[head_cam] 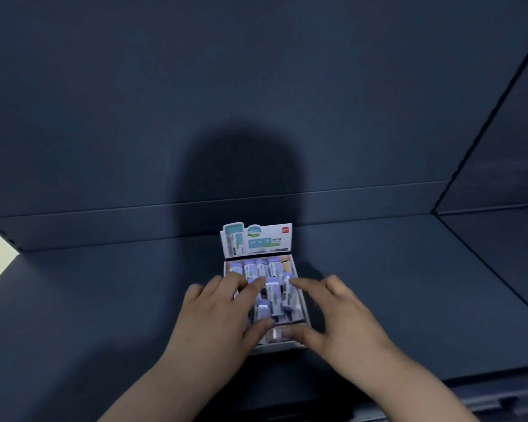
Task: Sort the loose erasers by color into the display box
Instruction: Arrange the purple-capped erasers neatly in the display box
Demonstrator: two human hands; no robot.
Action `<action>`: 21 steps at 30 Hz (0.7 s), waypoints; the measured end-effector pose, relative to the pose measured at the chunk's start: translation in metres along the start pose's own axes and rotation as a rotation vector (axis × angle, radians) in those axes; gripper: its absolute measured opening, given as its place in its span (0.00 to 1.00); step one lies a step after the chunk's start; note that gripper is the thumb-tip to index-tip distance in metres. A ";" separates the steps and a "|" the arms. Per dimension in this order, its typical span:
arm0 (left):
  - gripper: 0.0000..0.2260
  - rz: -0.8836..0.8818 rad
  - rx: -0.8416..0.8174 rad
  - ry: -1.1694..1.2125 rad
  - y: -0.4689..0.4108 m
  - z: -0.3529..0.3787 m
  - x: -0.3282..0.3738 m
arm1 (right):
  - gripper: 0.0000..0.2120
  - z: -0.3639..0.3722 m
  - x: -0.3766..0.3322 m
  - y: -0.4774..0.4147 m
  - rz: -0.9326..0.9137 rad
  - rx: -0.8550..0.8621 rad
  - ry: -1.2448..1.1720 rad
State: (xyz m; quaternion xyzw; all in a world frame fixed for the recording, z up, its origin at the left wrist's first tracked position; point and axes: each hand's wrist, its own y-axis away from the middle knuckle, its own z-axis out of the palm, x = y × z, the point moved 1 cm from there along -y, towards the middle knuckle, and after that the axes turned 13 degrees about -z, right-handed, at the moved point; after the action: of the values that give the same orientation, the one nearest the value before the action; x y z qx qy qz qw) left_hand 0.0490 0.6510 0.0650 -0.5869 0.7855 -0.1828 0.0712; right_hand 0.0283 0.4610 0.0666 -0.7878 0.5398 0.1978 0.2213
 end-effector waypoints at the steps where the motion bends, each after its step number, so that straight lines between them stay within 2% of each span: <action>1: 0.24 0.002 -0.003 -0.001 -0.001 0.000 0.007 | 0.34 -0.005 0.005 0.004 -0.001 0.011 0.004; 7: 0.23 0.001 0.006 0.020 -0.007 0.006 0.086 | 0.30 -0.052 0.052 0.044 0.032 0.041 0.006; 16: 0.22 -0.020 0.011 0.066 -0.016 0.034 0.264 | 0.29 -0.157 0.170 0.151 0.077 0.022 0.063; 21: 0.22 -0.037 -0.003 0.029 -0.023 0.043 0.328 | 0.29 -0.198 0.217 0.184 0.117 0.021 0.090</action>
State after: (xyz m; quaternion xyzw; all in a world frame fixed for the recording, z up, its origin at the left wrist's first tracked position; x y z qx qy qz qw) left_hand -0.0149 0.3255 0.0680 -0.5988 0.7757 -0.1914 0.0556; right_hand -0.0561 0.1260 0.0853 -0.7607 0.5962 0.1692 0.1931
